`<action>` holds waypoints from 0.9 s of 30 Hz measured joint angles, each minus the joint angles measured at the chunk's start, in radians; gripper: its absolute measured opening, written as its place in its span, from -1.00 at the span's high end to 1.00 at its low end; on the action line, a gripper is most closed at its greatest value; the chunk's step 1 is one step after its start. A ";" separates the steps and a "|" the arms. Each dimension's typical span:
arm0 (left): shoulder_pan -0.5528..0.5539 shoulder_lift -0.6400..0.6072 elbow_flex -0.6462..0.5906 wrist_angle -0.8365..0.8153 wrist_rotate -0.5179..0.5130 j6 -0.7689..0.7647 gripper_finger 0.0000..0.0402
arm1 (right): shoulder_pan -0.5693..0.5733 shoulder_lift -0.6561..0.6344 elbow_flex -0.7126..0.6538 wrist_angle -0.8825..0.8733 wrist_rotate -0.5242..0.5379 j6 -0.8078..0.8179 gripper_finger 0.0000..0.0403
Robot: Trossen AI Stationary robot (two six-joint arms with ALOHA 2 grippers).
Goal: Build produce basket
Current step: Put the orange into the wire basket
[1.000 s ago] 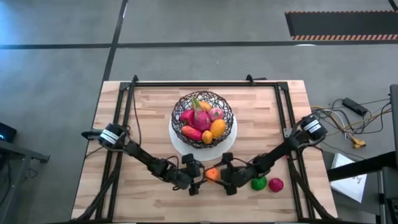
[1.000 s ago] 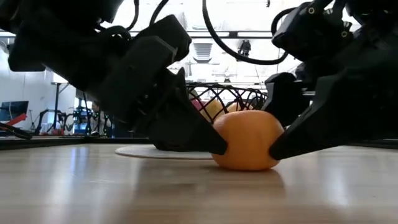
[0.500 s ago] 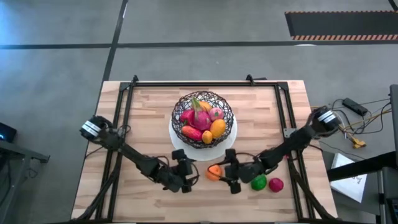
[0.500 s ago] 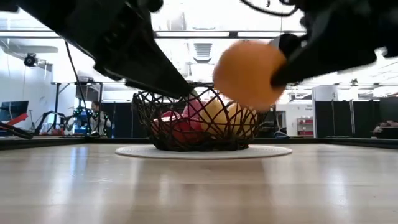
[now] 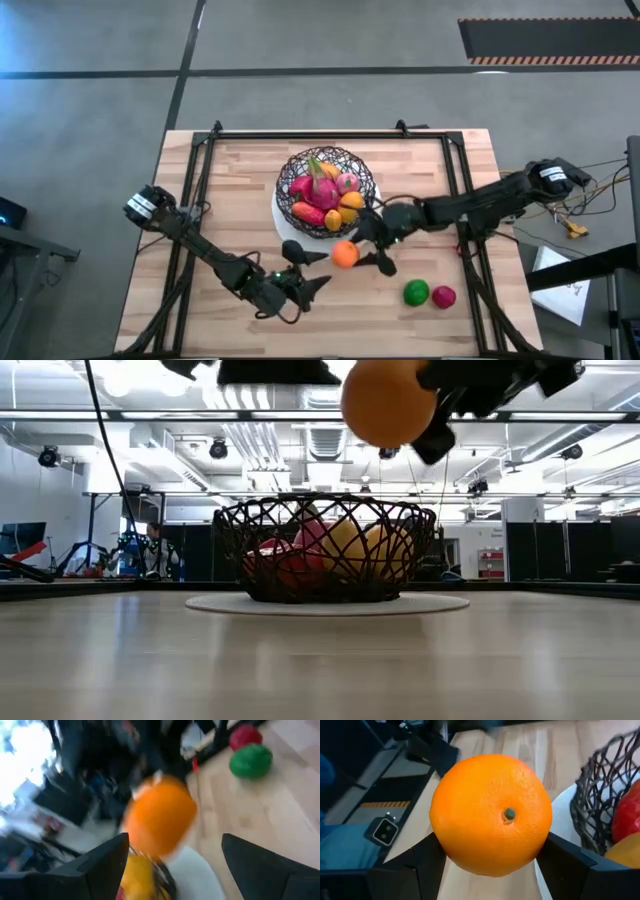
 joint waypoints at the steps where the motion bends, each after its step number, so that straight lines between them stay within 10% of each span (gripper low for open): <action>1: 0.005 0.000 0.006 0.036 0.000 0.067 -0.50 | -0.020 0.007 0.000 -0.001 -0.031 -0.001 -0.26; 8: 0.071 0.005 0.016 0.077 0.093 0.357 -0.50 | -0.076 0.046 0.000 0.013 -0.142 -0.013 -0.27; 14: 0.123 0.017 0.017 0.048 0.240 0.358 -0.50 | -0.075 0.069 -0.001 0.031 -0.146 -0.014 -0.28; 27: 0.162 0.021 0.016 -0.026 0.231 0.253 -0.33 | -0.074 0.069 -0.001 0.062 -0.148 -0.012 -0.28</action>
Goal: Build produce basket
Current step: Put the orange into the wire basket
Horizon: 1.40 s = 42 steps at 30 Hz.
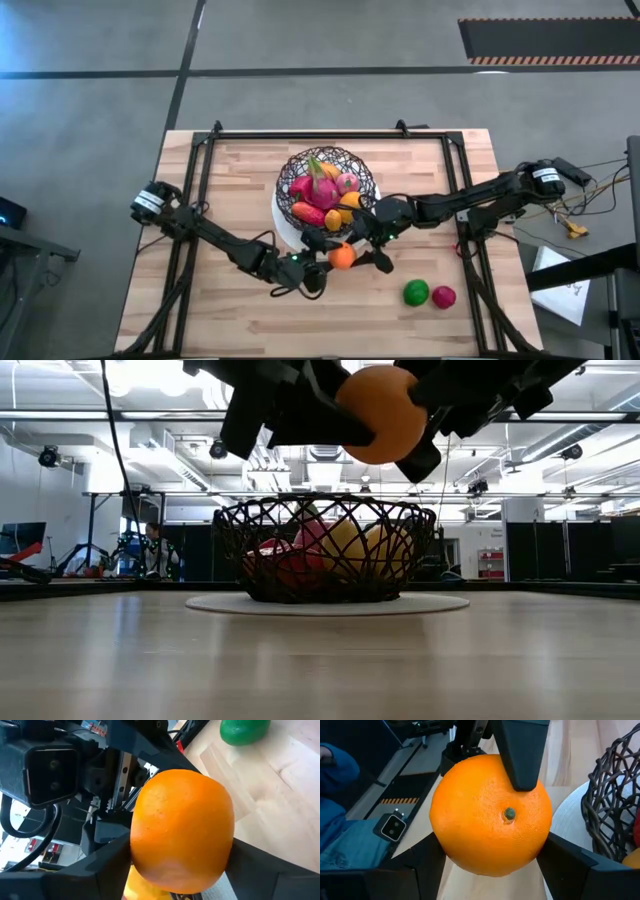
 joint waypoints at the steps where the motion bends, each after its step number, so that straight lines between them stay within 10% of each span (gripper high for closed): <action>1: 0.000 0.000 0.000 0.001 0.000 0.000 -0.28 | 0.000 0.000 0.000 0.000 0.000 0.000 -0.28; 11: -0.013 -0.025 0.056 -0.167 0.000 -0.229 -0.08 | -0.020 -0.034 0.000 -0.048 0.018 -0.013 -0.56; 18: 0.035 -0.158 0.166 -0.649 -0.096 -0.731 -0.08 | -0.030 -0.212 0.001 -0.253 0.521 -0.011 -0.66; 25: 0.265 -0.256 0.134 -0.915 0.233 -1.198 -0.08 | 0.011 -0.330 0.000 -0.314 0.711 0.001 -0.62; 31: 0.425 -0.244 0.095 -0.907 0.559 -1.176 -0.09 | 0.059 -0.339 -0.005 -0.325 0.715 0.001 -0.62; 42: 0.510 -0.236 0.090 -0.914 0.736 -1.058 -0.46 | 0.077 -0.280 -0.006 -0.323 0.716 -0.007 -0.62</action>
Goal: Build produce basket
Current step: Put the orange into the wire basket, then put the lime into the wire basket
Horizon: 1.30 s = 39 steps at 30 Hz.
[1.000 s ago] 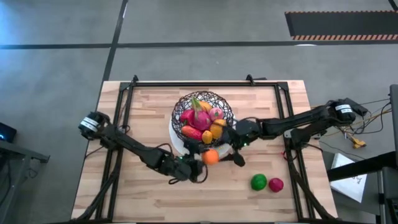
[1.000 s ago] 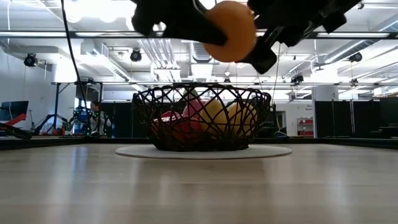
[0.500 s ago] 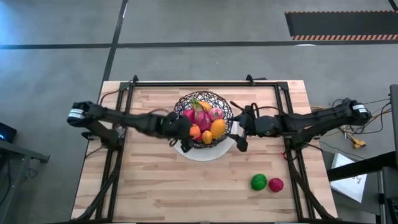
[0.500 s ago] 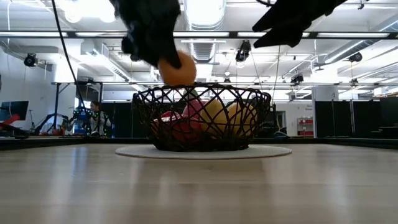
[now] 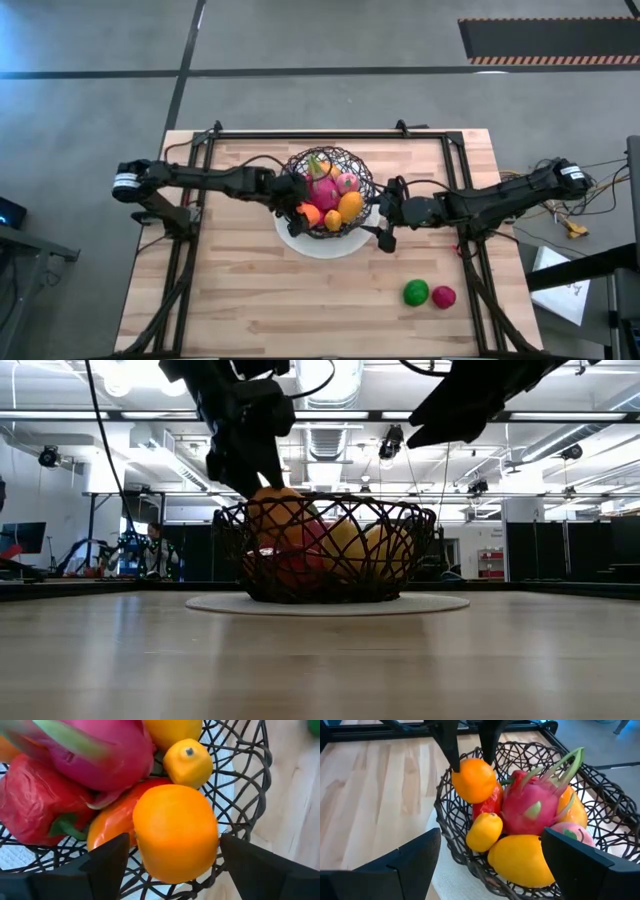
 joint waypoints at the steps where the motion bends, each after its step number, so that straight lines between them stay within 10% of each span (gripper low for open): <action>1: 0.005 0.000 0.000 0.000 0.004 0.005 -0.47 | 0.000 0.003 0.000 0.000 0.000 0.001 -0.62; 18: 0.018 -0.153 0.009 -0.002 -0.394 0.083 -0.48 | 0.114 -0.002 -0.019 -0.033 0.004 0.086 -0.62; 28: -0.255 -0.161 -0.033 0.006 -0.970 0.063 -0.48 | 0.301 -0.006 -0.027 -0.335 0.107 0.350 -0.62; 39: -0.545 -0.057 -0.186 0.167 -1.123 -0.214 -0.48 | 0.670 -0.004 -0.030 -0.397 0.068 0.509 -0.62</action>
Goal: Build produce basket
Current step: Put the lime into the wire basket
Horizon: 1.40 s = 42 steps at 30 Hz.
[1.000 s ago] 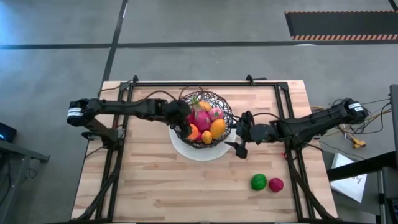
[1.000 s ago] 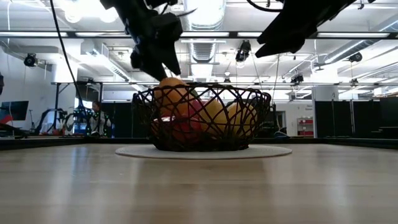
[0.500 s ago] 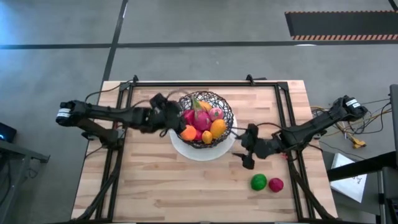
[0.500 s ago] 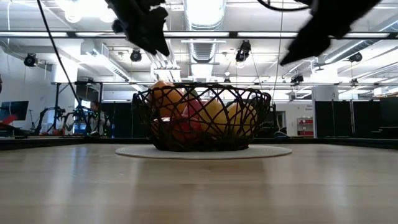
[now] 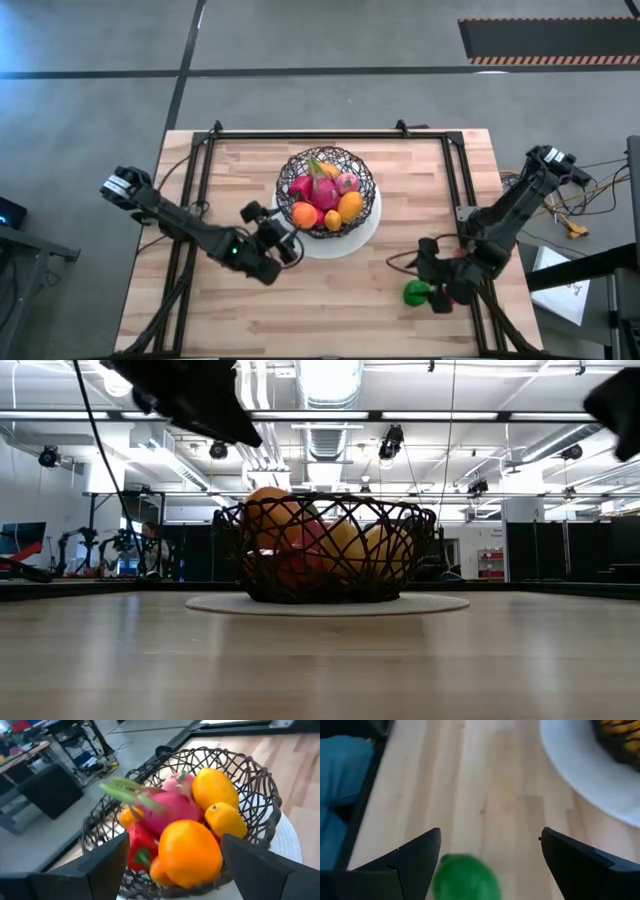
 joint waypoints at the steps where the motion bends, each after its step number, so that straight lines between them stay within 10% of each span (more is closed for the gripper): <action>1: -0.015 0.008 -0.013 -0.001 -0.021 -0.047 -0.48 | 0.022 0.002 -0.002 0.000 0.000 0.013 -0.62; 21: -0.052 0.042 -0.113 0.067 -0.113 -0.235 -0.48 | 0.081 0.307 -0.005 -0.019 -0.120 -0.167 -0.62; 42: -0.061 0.040 -0.086 0.071 -0.098 -0.183 -0.48 | 0.024 0.309 0.005 -0.002 -0.048 -0.163 -0.26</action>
